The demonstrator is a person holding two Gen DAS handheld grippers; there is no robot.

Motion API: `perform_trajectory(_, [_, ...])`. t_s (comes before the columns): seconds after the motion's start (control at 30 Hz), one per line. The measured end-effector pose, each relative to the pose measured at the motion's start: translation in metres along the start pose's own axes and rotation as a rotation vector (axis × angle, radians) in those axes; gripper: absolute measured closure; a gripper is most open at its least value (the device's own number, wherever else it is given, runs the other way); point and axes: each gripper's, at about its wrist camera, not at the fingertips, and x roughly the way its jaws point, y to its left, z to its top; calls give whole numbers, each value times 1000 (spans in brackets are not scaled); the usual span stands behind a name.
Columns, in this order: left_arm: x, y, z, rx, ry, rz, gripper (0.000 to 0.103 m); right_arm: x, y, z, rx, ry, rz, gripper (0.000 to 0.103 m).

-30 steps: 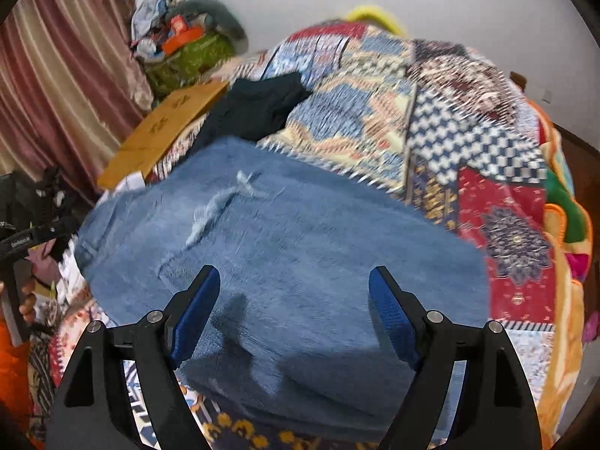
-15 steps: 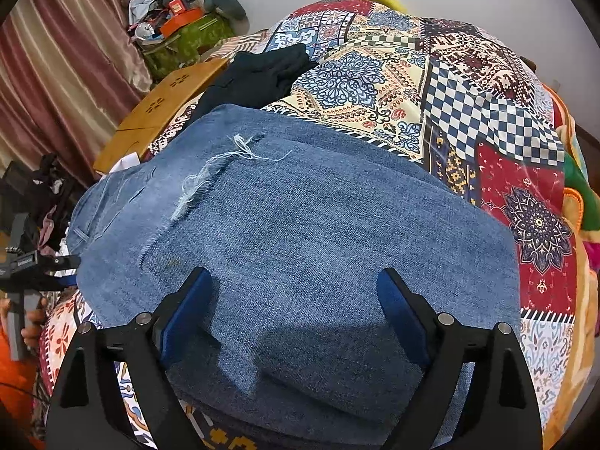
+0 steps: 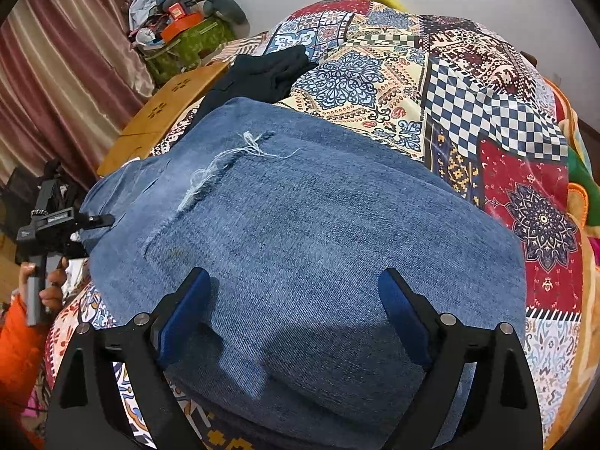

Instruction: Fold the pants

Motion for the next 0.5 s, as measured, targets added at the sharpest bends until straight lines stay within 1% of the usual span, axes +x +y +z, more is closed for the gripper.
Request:
perform_trajectory(0.03, [-1,-7,2,30,-20,39,76,0,0,0,-1,0,-1,13])
perform_trajectory(0.07, [-5,-13,3,60,-46,54,78,0,1,0,-2,1,-3,13])
perform_trajectory(0.13, [-14,-21,4,105,-95,88,80,-1,2,0,-5,0,-7,13])
perform_trajectory(0.23, [-32,-38,2,200,-169,145,82,-6,-1,-2,12,-6,-14,13])
perform_trajectory(0.33, [-58,-45,7,256,-224,168,83,-17,-9,-6,48,-24,-20,13])
perform_trajectory(0.4, [-80,-58,4,305,-287,189,83,-28,-17,-11,72,-44,-29,13])
perform_trajectory(0.43, [-94,-66,3,341,-331,212,84,-35,-24,-15,88,-54,-41,13])
perform_trajectory(0.5, [-109,-79,4,367,-386,238,84,-45,-36,-21,117,-60,-62,13])
